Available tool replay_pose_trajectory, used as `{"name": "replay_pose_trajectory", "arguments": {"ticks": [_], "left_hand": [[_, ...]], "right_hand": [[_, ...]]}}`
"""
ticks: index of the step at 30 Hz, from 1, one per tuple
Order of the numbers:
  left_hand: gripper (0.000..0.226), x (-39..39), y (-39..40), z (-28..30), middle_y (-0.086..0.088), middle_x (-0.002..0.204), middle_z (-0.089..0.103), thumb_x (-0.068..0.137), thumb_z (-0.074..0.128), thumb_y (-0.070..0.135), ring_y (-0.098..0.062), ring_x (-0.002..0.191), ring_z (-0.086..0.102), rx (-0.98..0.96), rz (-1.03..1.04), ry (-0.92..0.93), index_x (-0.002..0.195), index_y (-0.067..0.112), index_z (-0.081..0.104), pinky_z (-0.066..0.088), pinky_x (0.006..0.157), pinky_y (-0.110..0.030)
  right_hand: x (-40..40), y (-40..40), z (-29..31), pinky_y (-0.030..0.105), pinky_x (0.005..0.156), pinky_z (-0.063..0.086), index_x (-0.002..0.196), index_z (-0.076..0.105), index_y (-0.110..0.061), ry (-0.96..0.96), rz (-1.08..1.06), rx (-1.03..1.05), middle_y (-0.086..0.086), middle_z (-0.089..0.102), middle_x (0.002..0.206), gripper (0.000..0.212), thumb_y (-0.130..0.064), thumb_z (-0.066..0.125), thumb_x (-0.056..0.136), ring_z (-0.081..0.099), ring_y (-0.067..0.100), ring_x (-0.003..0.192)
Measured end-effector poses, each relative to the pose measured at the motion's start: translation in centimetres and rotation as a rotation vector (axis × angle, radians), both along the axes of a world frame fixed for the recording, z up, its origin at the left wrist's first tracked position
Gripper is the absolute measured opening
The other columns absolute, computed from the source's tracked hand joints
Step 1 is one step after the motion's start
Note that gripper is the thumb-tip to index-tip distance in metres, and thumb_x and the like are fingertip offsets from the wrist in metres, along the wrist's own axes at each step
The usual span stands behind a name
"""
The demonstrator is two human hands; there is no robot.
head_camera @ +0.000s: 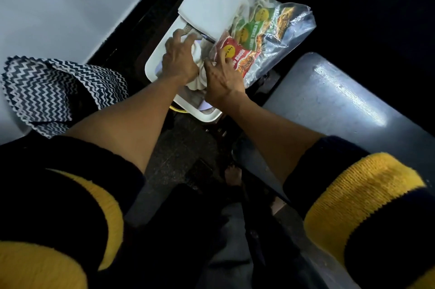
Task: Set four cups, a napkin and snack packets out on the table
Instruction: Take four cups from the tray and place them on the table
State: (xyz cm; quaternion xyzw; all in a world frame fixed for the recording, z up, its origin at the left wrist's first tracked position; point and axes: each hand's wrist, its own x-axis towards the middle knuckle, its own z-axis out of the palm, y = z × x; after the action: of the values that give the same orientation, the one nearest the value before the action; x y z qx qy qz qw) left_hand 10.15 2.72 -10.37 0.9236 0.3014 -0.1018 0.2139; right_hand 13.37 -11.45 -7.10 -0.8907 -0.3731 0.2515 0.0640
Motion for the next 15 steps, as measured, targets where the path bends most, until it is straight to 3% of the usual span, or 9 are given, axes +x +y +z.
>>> {"name": "replay_pose_trajectory", "arguments": {"ticks": [4, 8, 12, 15], "left_hand": [[0.064, 0.0, 0.0, 0.3, -0.017, 0.138, 0.043, 0.081, 0.068, 0.012, -0.042, 0.123, 0.049, 0.068, 0.002, 0.069, 0.140, 0.025, 0.045, 0.049, 0.091, -0.052], [0.068, -1.2, -1.0, 0.6, -0.016, 0.136, 0.046, 0.075, 0.072, 0.017, -0.041, 0.119, 0.054, 0.077, 0.175, 0.025, 0.136, 0.020, 0.043, 0.048, 0.091, -0.050], [0.064, -2.9, -2.7, 1.4, -0.009, 0.124, 0.062, 0.067, 0.073, 0.041, -0.034, 0.117, 0.057, 0.062, 0.476, -0.132, 0.124, 0.021, 0.051, 0.047, 0.096, -0.043], [0.063, -3.7, -4.9, 2.2, -0.007, 0.117, 0.066, 0.068, 0.073, 0.051, -0.030, 0.107, 0.062, -0.144, 0.819, -0.243, 0.117, 0.017, 0.052, 0.052, 0.089, -0.038]], "right_hand": [[-0.1, -0.1, -0.4, 0.045, 0.085, 0.049, 0.142, 0.036, -0.019, -0.039, 0.066, -0.020, 0.014, 0.034, 0.148, 0.073, -0.043, 0.071, 0.083, 0.045, 0.035, 0.125], [-0.8, -0.8, -0.5, 0.045, 0.086, 0.048, 0.140, 0.036, -0.016, -0.047, 0.086, 0.034, 0.014, 0.049, 0.134, 0.072, -0.041, 0.069, 0.081, 0.057, 0.036, 0.114], [-1.1, -2.3, -0.2, 0.040, 0.078, 0.051, 0.146, 0.031, -0.016, 0.120, -0.156, 0.232, 0.012, 0.056, 0.126, 0.095, -0.043, 0.077, 0.067, 0.063, 0.035, 0.104], [-1.9, -4.3, 0.5, 0.035, 0.073, 0.053, 0.128, 0.040, -0.023, 0.291, -0.474, 0.447, 0.003, 0.063, 0.109, 0.077, -0.045, 0.076, 0.063, 0.065, 0.027, 0.092]]}}
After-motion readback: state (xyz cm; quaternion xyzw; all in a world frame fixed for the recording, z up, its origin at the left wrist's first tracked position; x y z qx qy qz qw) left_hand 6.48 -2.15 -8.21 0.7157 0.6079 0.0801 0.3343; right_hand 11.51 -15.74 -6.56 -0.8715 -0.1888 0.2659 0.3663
